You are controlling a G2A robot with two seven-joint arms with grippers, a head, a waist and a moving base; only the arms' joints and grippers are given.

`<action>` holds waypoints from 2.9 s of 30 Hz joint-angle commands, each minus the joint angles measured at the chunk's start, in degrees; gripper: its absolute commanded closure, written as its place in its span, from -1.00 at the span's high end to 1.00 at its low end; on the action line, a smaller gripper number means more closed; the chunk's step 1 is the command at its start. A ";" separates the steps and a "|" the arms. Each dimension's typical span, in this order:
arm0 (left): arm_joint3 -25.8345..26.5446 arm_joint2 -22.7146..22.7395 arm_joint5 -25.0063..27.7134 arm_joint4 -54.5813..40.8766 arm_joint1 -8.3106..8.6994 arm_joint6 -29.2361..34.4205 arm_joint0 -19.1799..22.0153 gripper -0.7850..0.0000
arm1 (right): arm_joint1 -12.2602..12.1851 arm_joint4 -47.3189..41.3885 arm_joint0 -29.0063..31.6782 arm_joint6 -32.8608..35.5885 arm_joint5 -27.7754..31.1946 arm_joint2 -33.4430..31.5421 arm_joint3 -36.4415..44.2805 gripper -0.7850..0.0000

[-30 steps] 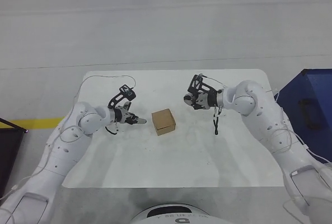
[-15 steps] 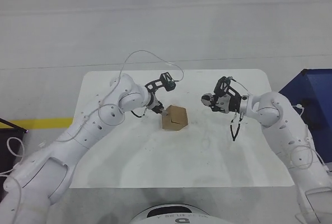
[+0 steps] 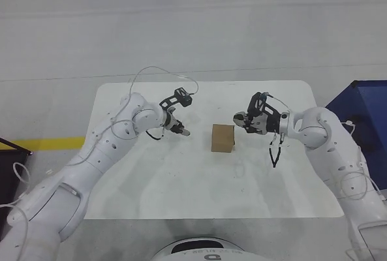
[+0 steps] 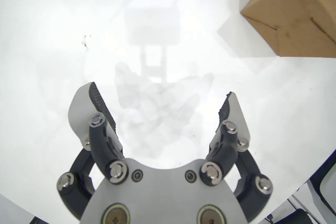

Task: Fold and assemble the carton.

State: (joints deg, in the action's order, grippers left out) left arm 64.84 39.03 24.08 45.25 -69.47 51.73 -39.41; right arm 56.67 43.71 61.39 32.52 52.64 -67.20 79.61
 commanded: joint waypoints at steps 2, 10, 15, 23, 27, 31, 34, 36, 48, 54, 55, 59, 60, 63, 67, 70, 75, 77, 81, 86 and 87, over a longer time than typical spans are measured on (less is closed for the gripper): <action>3.44 5.27 1.27 -1.25 2.22 -2.64 -4.12 1.00 | 0.27 1.44 -0.41 1.38 -0.32 2.32 2.26 -1.00; 10.18 20.09 4.58 -2.48 7.77 -9.05 -17.82 1.00 | 2.13 5.59 -3.62 5.94 -7.47 11.02 6.37 -1.00; 14.49 26.85 5.26 -2.18 9.88 -12.33 -25.60 1.00 | 3.15 6.94 -6.22 9.73 -11.40 14.71 5.99 -1.00; 16.72 30.14 6.47 -2.63 10.83 -16.11 -31.01 1.00 | 5.19 7.73 -9.23 15.91 -14.12 22.26 7.86 -1.00; 17.33 30.26 6.37 -2.72 10.87 -16.66 -31.14 1.00 | 5.33 6.01 -9.73 13.99 -13.42 21.81 9.56 -1.00; 19.95 29.44 5.13 -1.59 10.79 -14.20 -29.49 1.00 | 3.74 3.82 -7.36 8.95 -10.89 15.47 10.95 -1.00; 22.11 27.80 3.64 -1.57 10.44 -11.12 -26.96 1.00 | 1.89 1.64 -3.43 4.72 -7.36 8.22 11.91 -1.00; 23.34 25.90 2.61 -1.86 9.99 -8.77 -24.59 1.00 | 0.64 0.77 -0.08 1.65 -5.41 2.78 12.16 -1.00; 19.11 4.35 -3.58 -4.75 3.22 3.02 -5.34 1.00 | -3.75 -4.46 14.98 -14.96 5.36 -23.72 2.99 -1.00; 10.46 -4.33 -4.03 -4.94 -1.34 2.62 2.13 1.00 | -4.34 -3.65 16.48 -15.33 5.36 -24.57 3.52 -1.00; 9.04 -5.41 -4.02 -4.85 -2.05 2.38 3.10 1.00 | -4.39 -3.33 16.37 -15.16 5.36 -24.38 3.51 -1.00; 3.65 -8.81 -3.49 -4.96 -4.69 1.14 6.23 1.00 | -4.49 -2.39 15.62 -15.02 5.36 -23.46 3.45 -1.00; 2.47 -9.63 -3.19 -4.93 -5.32 1.13 6.87 1.00 | -4.50 -2.25 15.43 -15.03 5.36 -23.27 3.34 -1.00; -0.46 -11.59 -2.54 -5.25 -7.09 0.68 8.27 1.00 | -4.54 -2.04 14.94 -14.98 5.35 -22.78 2.94 -1.00; -3.71 -13.29 -1.41 -5.95 -8.99 -0.19 9.22 1.00 | -4.56 -1.85 14.74 -15.05 5.19 -22.16 2.80 -1.00; -5.36 -13.94 0.22 -7.01 -10.09 -0.87 9.61 1.00 | -4.58 -1.70 14.73 -15.27 4.96 -21.84 2.89 -1.00; -7.94 -15.49 1.08 -6.11 -11.73 0.20 10.51 1.00 | -4.60 -1.45 15.11 -15.70 4.29 -21.39 3.56 -1.00; -9.11 -15.74 1.19 -5.82 -12.22 0.14 10.70 1.00 | -4.63 -1.33 15.32 -15.84 4.06 -21.41 3.77 -1.00; -11.16 -15.32 1.60 -5.19 -12.44 0.50 11.01 1.00 | -4.70 -1.31 15.82 -16.15 3.72 -21.46 4.36 -1.00; -12.10 -14.62 2.10 -3.62 -11.58 3.83 10.11 1.00 | -4.74 -1.26 16.15 -16.14 2.95 -21.11 5.47 -1.00; -12.07 -14.45 2.02 -3.37 -11.35 4.67 9.84 1.00 | -4.74 -1.24 16.12 -16.04 2.78 -20.98 5.62 -1.00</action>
State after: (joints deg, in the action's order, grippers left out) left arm 52.74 24.43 26.13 41.55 -81.07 55.38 -29.28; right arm 51.93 42.45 77.54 16.37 55.59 -88.30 85.09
